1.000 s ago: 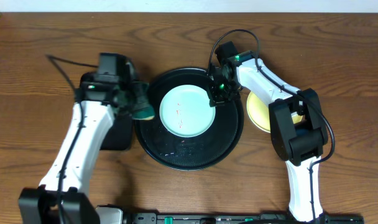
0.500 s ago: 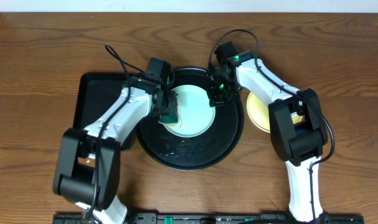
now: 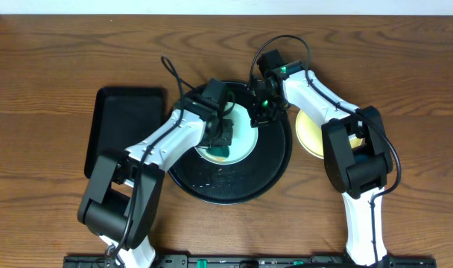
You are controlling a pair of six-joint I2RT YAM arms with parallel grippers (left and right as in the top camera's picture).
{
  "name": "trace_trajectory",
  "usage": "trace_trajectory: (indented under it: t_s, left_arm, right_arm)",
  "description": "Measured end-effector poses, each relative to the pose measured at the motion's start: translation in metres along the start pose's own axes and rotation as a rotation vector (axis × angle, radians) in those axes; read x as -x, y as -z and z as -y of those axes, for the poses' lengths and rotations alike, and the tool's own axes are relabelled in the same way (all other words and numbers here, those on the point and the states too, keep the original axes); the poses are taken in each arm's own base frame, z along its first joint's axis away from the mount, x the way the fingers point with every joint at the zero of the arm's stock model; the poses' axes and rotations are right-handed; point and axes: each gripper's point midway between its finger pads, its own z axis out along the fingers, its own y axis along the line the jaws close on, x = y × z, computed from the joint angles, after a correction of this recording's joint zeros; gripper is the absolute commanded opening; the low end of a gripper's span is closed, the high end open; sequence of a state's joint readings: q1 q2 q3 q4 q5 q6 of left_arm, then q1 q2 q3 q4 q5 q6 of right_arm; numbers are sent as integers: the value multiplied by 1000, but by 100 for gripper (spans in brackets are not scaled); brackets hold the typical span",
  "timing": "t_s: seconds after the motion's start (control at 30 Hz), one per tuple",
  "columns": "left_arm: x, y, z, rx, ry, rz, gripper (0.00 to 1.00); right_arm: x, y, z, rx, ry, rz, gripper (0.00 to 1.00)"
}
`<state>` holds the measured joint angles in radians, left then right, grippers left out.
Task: Clean dirty plates on tray and stack at the side
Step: 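Bring the sponge in the left gripper onto the pale green plate, then scrub the pale green plate with the sponge while the right gripper holds it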
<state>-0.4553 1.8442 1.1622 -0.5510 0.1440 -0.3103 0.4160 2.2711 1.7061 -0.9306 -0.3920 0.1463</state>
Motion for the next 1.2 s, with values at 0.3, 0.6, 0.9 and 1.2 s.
trace_trajectory:
  t_s: [0.3, 0.6, 0.9, 1.2]
  left_arm:
    - [42, 4, -7, 59, -6, 184, 8]
    - [25, 6, -40, 222, 6, 124, 8]
    - [-15, 2, 2, -49, -87, -77, 7]
    - [6, 5, 33, -201, -160, 12, 7]
  right_arm:
    - [0, 0, 0, -1, 0, -1, 1]
    - [0, 0, 0, -1, 0, -2, 1]
    - [0, -1, -2, -3, 6, 2, 1]
    - [0, -1, -1, -4, 5, -1, 1]
